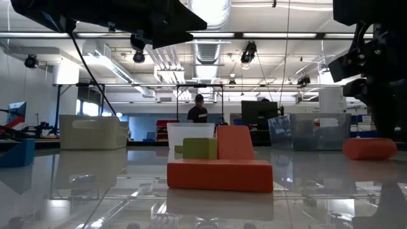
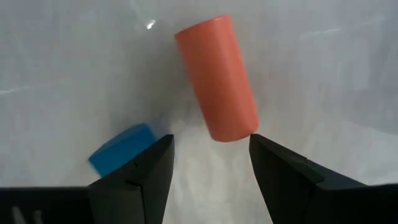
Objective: Sort & place blocks by color
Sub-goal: Put the orange block into the transparent bin
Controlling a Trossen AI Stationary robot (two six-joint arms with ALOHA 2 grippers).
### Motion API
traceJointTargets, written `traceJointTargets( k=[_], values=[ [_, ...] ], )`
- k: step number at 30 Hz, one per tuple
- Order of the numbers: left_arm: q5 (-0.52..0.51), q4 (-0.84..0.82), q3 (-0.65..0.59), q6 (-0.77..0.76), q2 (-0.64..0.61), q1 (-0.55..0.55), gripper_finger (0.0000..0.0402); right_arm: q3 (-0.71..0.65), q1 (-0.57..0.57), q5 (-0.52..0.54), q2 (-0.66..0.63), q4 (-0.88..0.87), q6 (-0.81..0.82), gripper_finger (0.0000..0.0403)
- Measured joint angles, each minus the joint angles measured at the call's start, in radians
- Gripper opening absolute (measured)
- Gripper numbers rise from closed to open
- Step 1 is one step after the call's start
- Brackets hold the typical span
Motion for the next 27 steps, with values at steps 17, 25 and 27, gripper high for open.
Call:
traceJointTargets(
  k=[17, 25, 27],
  values=[
    [0.000, 0.000, 0.000, 0.000, 0.000, 0.001, 0.0295, 0.000, -0.003, 0.150, 0.037, 0.092, -0.100, 0.0201],
    [0.000, 0.000, -0.001, 0.000, 0.000, 0.001, 0.0295, 0.002, -0.003, 0.148, 0.132, 0.143, -0.165, 0.0175],
    [0.000, 0.000, -0.001, 0.000, 0.000, 0.001, 0.0295, 0.003, -0.002, 0.147, 0.144, 0.149, -0.165, 0.0150]
  ],
)
